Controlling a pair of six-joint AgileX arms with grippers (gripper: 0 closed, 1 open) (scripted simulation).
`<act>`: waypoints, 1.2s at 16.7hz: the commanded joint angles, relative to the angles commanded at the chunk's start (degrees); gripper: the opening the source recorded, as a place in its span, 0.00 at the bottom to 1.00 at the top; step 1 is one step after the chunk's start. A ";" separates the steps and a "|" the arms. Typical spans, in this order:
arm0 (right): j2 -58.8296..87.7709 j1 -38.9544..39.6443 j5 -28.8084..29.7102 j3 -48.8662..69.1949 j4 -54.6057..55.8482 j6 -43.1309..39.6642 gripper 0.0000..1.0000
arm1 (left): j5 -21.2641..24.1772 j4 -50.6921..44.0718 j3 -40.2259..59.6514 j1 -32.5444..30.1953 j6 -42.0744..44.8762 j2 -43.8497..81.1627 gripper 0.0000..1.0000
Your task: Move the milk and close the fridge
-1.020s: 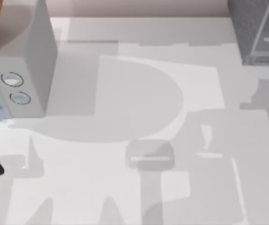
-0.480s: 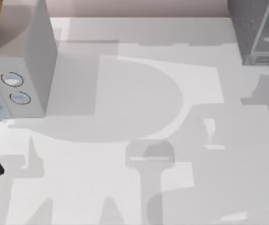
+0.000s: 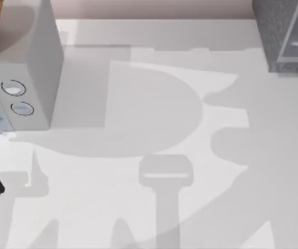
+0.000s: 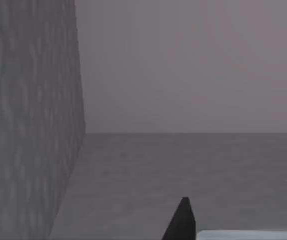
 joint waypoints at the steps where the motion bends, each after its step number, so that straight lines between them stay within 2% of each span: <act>1: 3.16 -0.95 -1.04 3.99 -0.48 -0.08 0.00 | 0.00 0.00 0.00 0.00 0.00 0.00 1.00; 6: 12.43 -4.03 -4.46 14.88 -2.11 -0.45 0.00 | 0.00 0.00 0.00 0.00 0.00 0.00 1.00; 16: 12.75 -4.14 -4.58 15.21 -2.17 -0.47 0.00 | 0.00 0.00 0.00 0.00 0.00 0.00 1.00; 20: 12.75 -4.14 -4.58 15.21 -2.17 -0.47 0.30 | 0.00 0.00 0.00 0.00 0.00 0.00 1.00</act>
